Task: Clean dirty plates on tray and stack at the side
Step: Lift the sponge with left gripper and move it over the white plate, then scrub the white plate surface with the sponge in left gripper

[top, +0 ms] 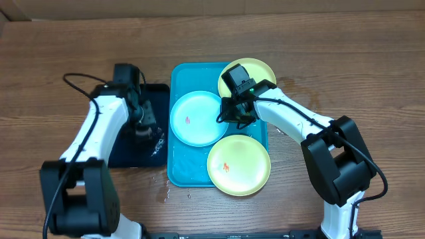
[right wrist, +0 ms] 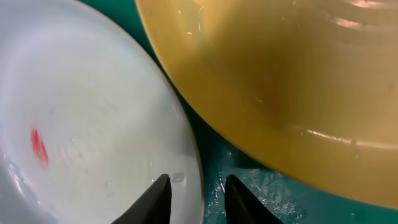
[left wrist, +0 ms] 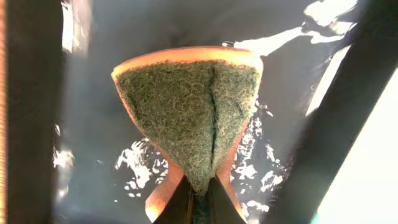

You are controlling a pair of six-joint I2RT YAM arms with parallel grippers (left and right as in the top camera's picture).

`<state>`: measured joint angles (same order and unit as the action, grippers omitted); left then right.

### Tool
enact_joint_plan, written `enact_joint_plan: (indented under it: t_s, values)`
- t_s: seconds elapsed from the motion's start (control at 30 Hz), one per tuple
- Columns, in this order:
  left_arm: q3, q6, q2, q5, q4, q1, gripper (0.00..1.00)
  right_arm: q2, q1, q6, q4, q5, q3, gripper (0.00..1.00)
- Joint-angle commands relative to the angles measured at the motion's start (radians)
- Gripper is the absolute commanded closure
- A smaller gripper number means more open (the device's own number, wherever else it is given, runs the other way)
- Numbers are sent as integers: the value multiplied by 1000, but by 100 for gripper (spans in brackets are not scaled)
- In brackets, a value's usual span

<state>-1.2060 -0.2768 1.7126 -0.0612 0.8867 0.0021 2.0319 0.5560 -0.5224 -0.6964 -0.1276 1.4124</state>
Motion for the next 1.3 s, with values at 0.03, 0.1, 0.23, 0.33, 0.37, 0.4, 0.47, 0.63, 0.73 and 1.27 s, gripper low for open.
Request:
enact_joint_plan:
  t_s: [0.03, 0.1, 0.23, 0.33, 0.37, 0.4, 0.47, 0.63, 0.73, 1.27]
  values:
    - [-47, 142, -71, 134, -1, 4, 96, 2, 0, -6, 3, -8, -5, 66]
    - [-47, 220, -71, 231, 3, 3, 96, 2, 0, -6, 3, -8, -5, 79]
    - [-47, 311, -69, 321, 10, -18, 96, 2, 0, -6, 3, -9, -5, 96]
    - [-47, 310, -69, 321, 11, -47, 96, 2, 0, -6, 4, -23, -5, 96]
    - [-47, 306, -69, 321, 11, -60, 96, 2, 0, -6, 3, -27, -5, 96]
    - [-47, 302, -69, 321, 11, -76, 96, 2, 0, -6, 4, -31, -5, 96]
    - [-47, 284, -69, 320, 7, -111, 96, 2, 0, -6, 3, -35, -5, 95]
    - [-46, 193, -59, 313, -31, -205, 96, 2, 0, -6, 0, -34, -5, 95]
    - [-46, 109, -47, 261, -65, -257, 96, 2, 0, -6, -1, -34, -5, 96]
    - [11, 29, -10, 98, -211, -295, 96, 2, 0, -6, -8, -34, -5, 77]
